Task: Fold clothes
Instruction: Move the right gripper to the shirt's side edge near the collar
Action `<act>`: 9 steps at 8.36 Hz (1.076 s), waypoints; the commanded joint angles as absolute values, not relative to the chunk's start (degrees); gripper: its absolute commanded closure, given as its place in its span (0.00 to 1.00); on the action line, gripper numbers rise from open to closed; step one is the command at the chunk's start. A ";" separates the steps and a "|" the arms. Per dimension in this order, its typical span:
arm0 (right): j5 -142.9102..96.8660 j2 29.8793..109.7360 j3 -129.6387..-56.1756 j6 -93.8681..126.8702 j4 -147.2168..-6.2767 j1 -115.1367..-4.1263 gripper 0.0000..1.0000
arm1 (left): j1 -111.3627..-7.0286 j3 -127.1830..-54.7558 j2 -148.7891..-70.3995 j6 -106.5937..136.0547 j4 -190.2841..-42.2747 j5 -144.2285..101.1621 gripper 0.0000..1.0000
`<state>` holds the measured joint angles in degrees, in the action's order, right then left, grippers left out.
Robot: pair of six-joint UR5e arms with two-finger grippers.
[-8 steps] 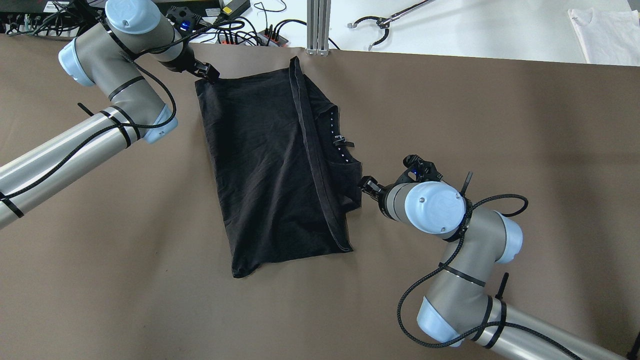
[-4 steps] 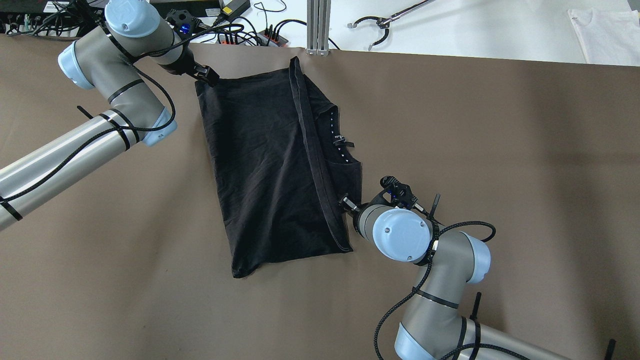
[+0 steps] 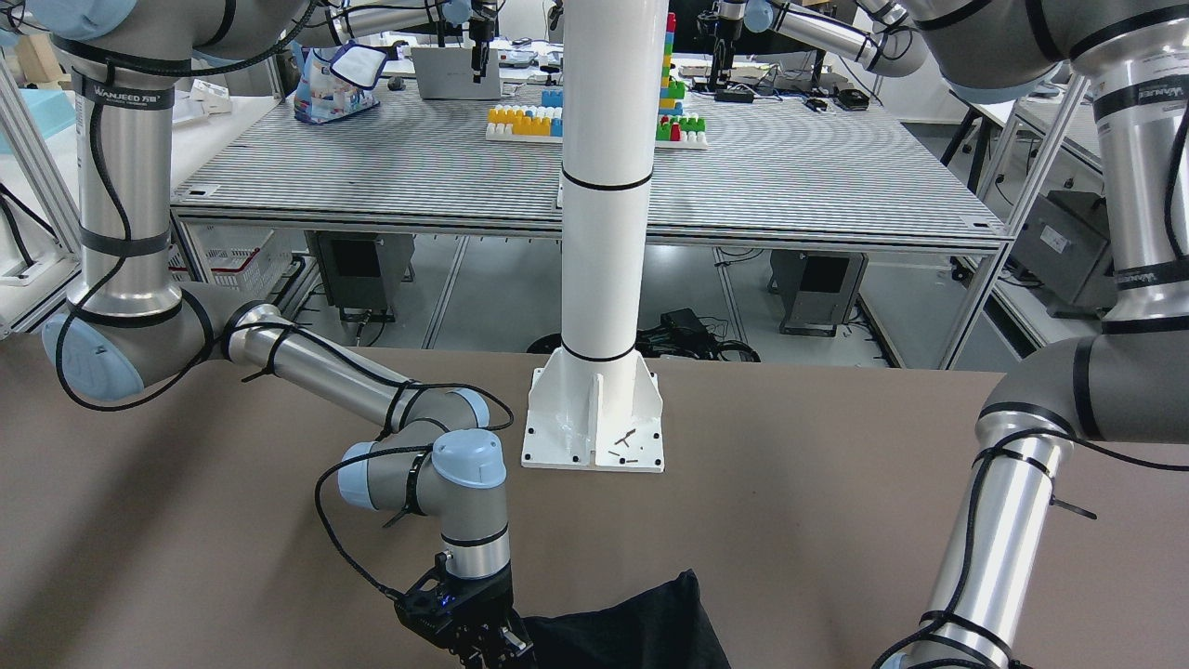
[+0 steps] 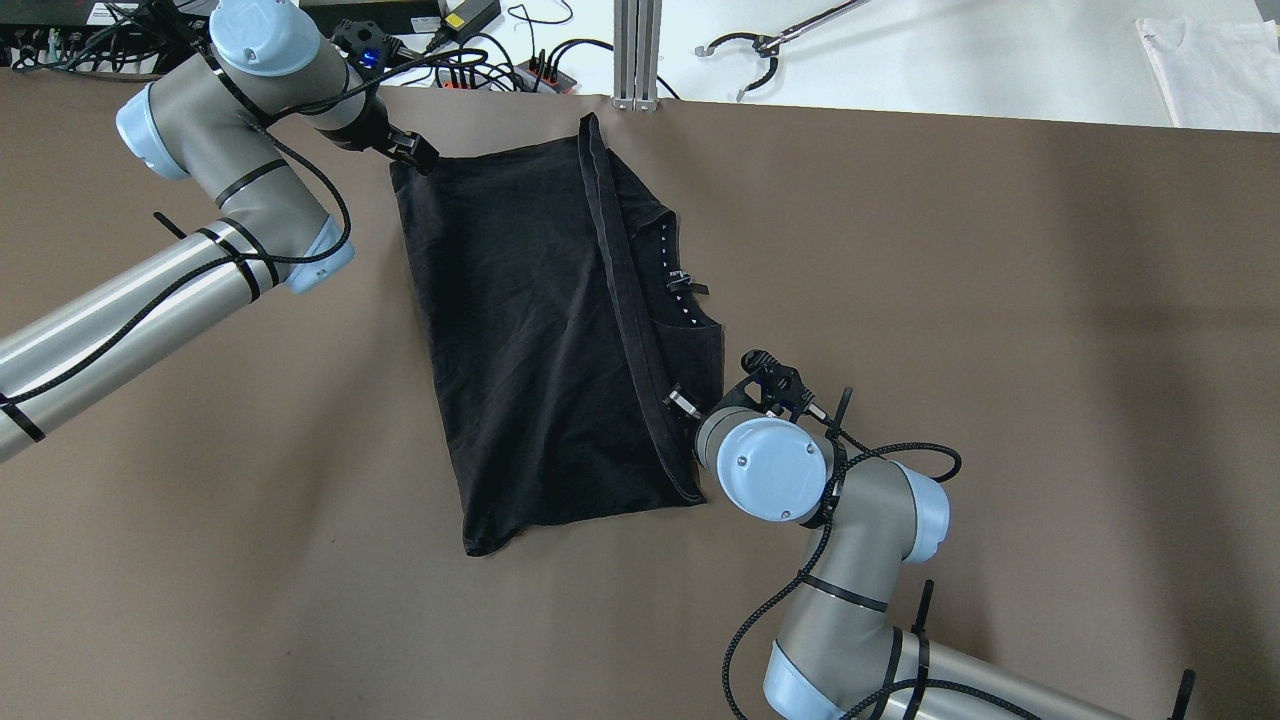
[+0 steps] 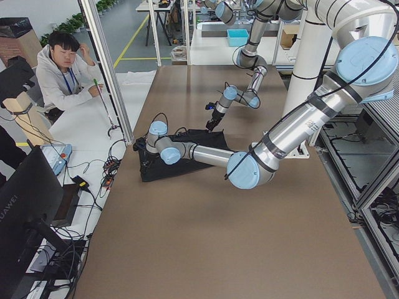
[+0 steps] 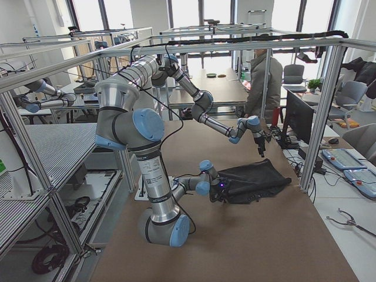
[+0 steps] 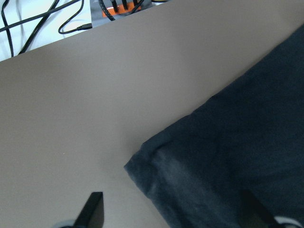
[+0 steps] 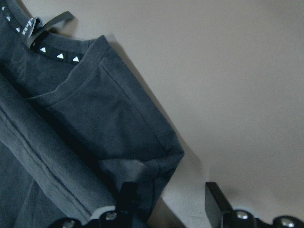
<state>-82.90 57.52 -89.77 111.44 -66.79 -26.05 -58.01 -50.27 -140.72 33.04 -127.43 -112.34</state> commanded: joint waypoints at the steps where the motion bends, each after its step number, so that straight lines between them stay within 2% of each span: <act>1: -80.16 56.43 -87.63 111.45 -66.36 -26.10 0.53 | -58.01 -50.27 -140.71 33.05 -127.35 -112.32 0.00; 2: -79.98 56.34 -87.45 111.27 -65.92 -26.19 0.55 | -58.01 -50.27 -140.71 33.05 -127.35 -112.41 0.00; 3: -78.94 56.34 -87.19 111.36 -65.83 -26.19 0.69 | -58.01 -50.27 -140.71 33.05 -127.35 -112.41 0.00; 4: -78.93 56.34 -87.10 110.92 -65.83 -26.19 1.00 | -58.01 -50.27 -140.71 33.05 -127.44 -112.41 0.00; 7: -79.27 56.86 -88.06 109.87 -65.74 -26.19 1.00 | -58.01 -50.27 -140.71 33.05 -127.44 -112.41 0.00; 9: -79.71 63.50 -97.33 108.90 -65.74 -24.97 1.00 | -58.01 -50.36 -140.54 33.05 -127.53 -112.50 0.00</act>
<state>-79.26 58.03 -89.79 109.58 -65.76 -26.10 -58.01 -50.32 -140.70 33.05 -127.44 -112.45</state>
